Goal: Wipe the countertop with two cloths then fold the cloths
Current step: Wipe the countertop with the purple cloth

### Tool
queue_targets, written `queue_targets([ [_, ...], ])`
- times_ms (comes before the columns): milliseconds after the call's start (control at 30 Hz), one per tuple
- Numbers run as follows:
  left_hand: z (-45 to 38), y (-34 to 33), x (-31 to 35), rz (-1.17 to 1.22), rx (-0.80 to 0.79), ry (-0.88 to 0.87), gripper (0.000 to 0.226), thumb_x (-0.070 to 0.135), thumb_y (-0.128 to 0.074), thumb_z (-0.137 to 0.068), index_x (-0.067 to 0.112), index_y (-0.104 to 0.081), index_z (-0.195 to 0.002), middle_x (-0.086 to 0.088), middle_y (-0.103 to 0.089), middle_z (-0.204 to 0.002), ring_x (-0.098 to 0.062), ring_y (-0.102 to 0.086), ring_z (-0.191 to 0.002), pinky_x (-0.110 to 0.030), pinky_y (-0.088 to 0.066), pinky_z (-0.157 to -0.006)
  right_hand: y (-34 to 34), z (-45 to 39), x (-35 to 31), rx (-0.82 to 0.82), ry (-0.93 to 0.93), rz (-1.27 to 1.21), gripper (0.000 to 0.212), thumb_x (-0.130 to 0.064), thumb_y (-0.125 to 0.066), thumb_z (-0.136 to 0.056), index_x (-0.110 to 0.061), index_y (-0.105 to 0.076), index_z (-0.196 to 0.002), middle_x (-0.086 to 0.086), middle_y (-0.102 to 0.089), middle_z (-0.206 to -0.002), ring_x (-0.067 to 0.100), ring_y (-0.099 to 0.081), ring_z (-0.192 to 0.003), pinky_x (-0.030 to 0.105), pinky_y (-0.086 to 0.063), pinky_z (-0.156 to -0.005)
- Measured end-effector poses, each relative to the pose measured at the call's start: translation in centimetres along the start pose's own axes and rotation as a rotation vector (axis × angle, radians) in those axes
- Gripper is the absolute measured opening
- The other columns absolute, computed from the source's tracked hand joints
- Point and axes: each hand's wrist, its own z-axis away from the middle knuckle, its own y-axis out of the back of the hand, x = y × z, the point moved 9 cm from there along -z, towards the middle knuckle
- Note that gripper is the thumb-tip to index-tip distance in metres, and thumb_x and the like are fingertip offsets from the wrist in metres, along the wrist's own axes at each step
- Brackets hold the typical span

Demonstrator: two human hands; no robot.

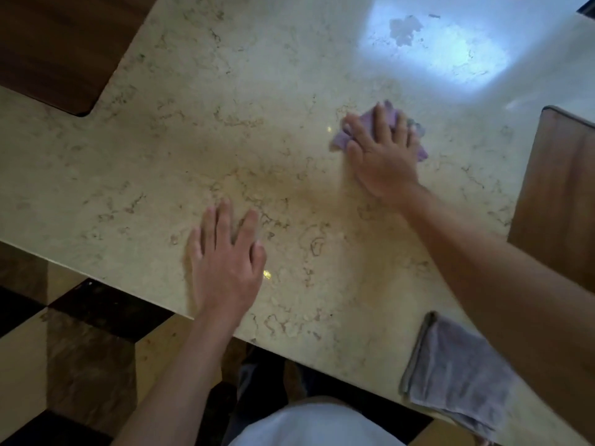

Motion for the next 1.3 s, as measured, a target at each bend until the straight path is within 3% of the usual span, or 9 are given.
queue_targets([
  [200,0.0,0.4,0.3,-0.018,0.033,-0.004,0.055,0.041,-0.030,-0.102,0.029,-0.028,-0.156,-0.011,-0.015,-0.168,-0.031,-0.010,-0.156,-0.055,-0.015,-0.122,-4.1,20.7,-13.0,-0.148,0.453,-0.125,0.055,-0.054,-0.031,-0.100,-0.045,-0.025,-0.155,0.005,-0.009,-0.170,0.041,0.001,-0.155,0.062,-0.007,-0.122],
  [333,0.1,0.4,0.3,-0.034,0.043,0.006,0.057,0.040,-0.029,-0.101,0.027,-0.029,-0.156,-0.012,-0.015,-0.168,-0.031,-0.010,-0.156,-0.055,-0.015,-0.121,-5.6,26.1,-8.3,-0.182,0.715,-0.066,0.050,-0.055,-0.038,-0.103,-0.053,-0.027,-0.151,-0.002,-0.013,-0.169,0.033,-0.003,-0.156,0.056,-0.015,-0.119],
  [500,0.2,0.4,0.5,-0.038,0.049,0.008,0.056,0.039,-0.029,-0.101,0.026,-0.029,-0.155,-0.013,-0.016,-0.168,-0.032,-0.010,-0.156,-0.058,-0.017,-0.121,-1.4,9.3,7.8,0.001,0.163,0.064,0.054,-0.051,-0.018,-0.104,-0.038,-0.022,-0.156,0.017,-0.013,-0.167,0.043,-0.007,-0.152,0.060,-0.016,-0.119],
  [600,0.2,0.6,0.7,-0.039,0.056,0.004,0.056,0.039,-0.028,-0.101,0.026,-0.028,-0.156,-0.014,-0.016,-0.168,-0.032,-0.010,-0.156,-0.057,-0.016,-0.121,0.0,6.1,7.3,0.070,-0.077,0.038,0.056,-0.054,-0.012,-0.104,-0.038,-0.024,-0.157,0.021,-0.015,-0.167,0.052,-0.015,-0.149,0.065,-0.017,-0.117],
  [767,0.3,0.8,0.7,-0.029,0.060,0.010,0.057,0.039,-0.029,-0.100,0.026,-0.027,-0.155,-0.014,-0.017,-0.167,-0.032,-0.010,-0.155,-0.057,-0.015,-0.121,-4.3,22.4,-8.1,-0.139,0.443,-0.088,0.053,-0.054,-0.034,-0.101,-0.049,-0.025,-0.153,0.009,-0.005,-0.170,0.042,0.006,-0.154,0.061,0.000,-0.122],
  [900,0.2,0.8,0.7,-0.023,0.046,0.022,0.057,0.040,-0.028,-0.100,0.029,-0.024,-0.155,-0.014,-0.017,-0.167,-0.031,-0.008,-0.156,-0.055,-0.013,-0.121,-5.5,29.6,-8.1,-0.245,0.685,-0.097,0.049,-0.052,-0.038,-0.103,-0.050,-0.030,-0.152,-0.002,-0.012,-0.170,0.032,-0.002,-0.156,0.052,-0.005,-0.124],
  [1100,0.3,0.7,0.5,0.009,0.059,0.033,0.056,0.040,-0.029,-0.100,0.029,-0.026,-0.155,-0.012,-0.018,-0.167,-0.029,-0.011,-0.155,-0.055,-0.012,-0.122,-2.4,16.6,9.0,-0.129,0.079,-0.040,0.053,-0.056,-0.013,-0.104,-0.048,-0.010,-0.157,0.000,0.010,-0.170,0.028,0.014,-0.155,0.049,0.002,-0.125],
  [1200,0.2,0.8,0.6,0.037,0.057,0.028,0.055,0.039,-0.031,-0.100,0.029,-0.029,-0.154,-0.011,-0.018,-0.168,-0.027,-0.009,-0.156,-0.054,-0.011,-0.122,-1.1,14.0,12.4,-0.144,-0.038,-0.035,0.054,-0.054,-0.006,-0.105,-0.045,0.004,-0.157,0.003,0.019,-0.168,0.033,0.022,-0.153,0.054,0.003,-0.125],
  [1300,0.5,0.9,0.8,0.063,0.072,0.066,0.054,0.035,-0.033,-0.100,0.027,-0.030,-0.153,-0.011,-0.016,-0.168,-0.028,-0.009,-0.155,-0.054,-0.010,-0.123,-2.1,16.3,10.2,-0.197,-0.055,-0.104,0.052,-0.053,-0.013,-0.105,-0.048,-0.006,-0.157,0.001,0.023,-0.167,0.034,0.025,-0.151,0.052,0.012,-0.122],
])
